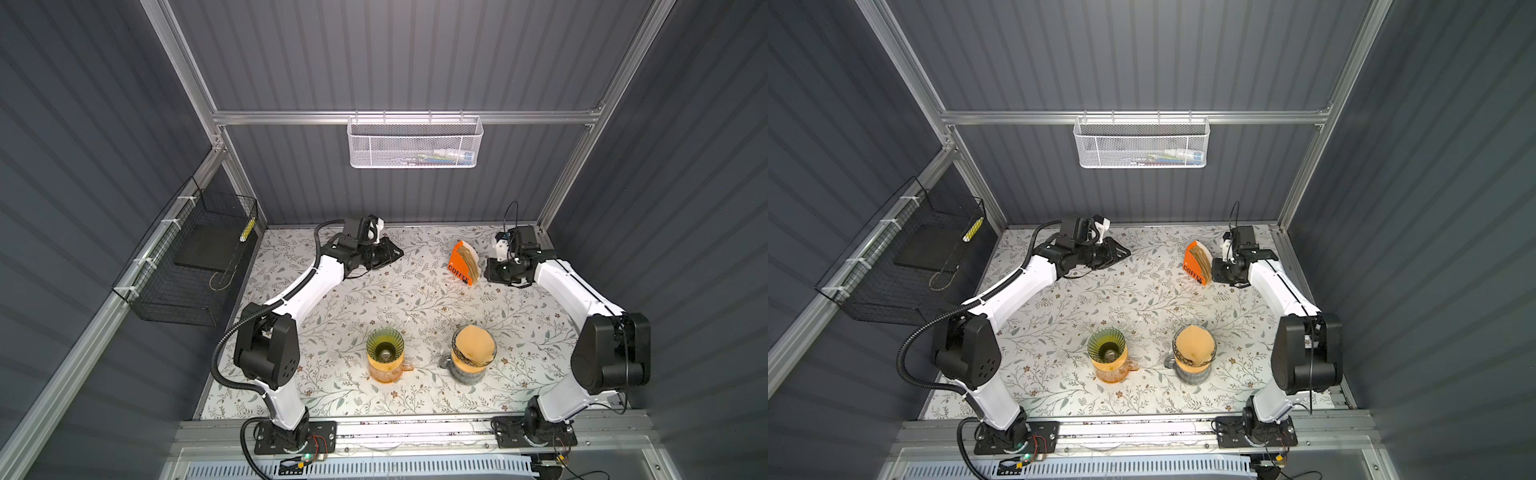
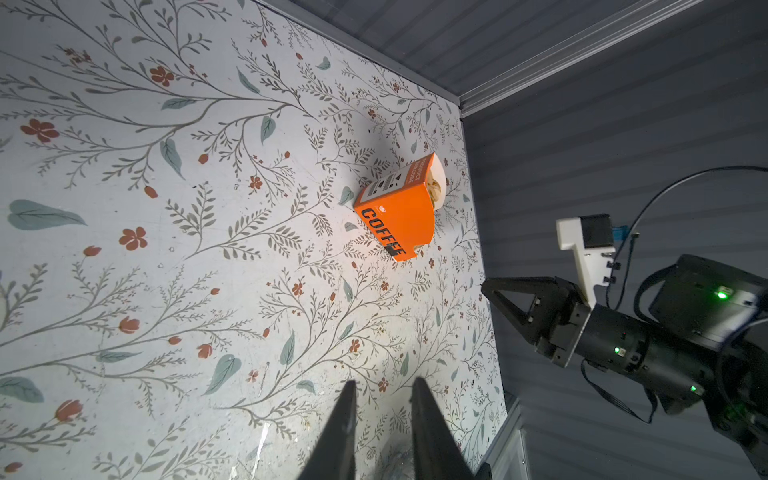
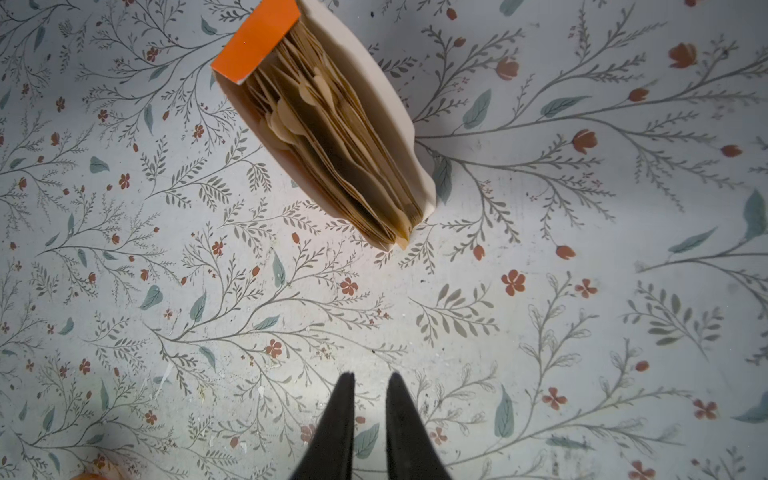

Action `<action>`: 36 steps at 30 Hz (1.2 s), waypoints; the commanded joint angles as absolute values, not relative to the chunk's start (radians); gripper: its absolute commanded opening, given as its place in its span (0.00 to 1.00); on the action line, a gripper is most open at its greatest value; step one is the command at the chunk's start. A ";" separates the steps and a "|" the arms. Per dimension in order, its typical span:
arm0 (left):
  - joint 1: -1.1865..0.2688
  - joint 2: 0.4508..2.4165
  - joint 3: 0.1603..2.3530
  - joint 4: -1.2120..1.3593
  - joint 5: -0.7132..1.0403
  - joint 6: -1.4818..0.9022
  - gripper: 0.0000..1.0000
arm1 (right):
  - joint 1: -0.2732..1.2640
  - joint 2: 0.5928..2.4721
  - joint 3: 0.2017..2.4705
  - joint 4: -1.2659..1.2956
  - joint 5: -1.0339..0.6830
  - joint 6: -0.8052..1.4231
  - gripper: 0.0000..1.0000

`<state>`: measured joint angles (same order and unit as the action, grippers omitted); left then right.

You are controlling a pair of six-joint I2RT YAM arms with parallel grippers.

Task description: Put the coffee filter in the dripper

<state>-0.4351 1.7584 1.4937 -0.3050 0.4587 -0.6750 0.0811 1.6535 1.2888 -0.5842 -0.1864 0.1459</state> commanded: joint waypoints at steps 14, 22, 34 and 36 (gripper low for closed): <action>-0.406 1.775 1.479 -0.287 0.499 -0.693 0.25 | 0.067 1.847 1.415 -0.585 -0.146 0.107 0.26; -0.406 1.786 1.485 -0.293 0.496 -0.696 0.24 | 0.067 1.906 1.443 -0.586 -0.143 0.088 0.21; -0.407 1.804 1.488 -0.284 0.495 -0.706 0.25 | 0.067 1.973 1.486 -0.590 -0.156 0.083 0.22; -0.407 1.806 1.491 -0.283 0.495 -0.705 0.24 | 0.067 1.985 1.497 -0.592 -0.158 0.081 0.22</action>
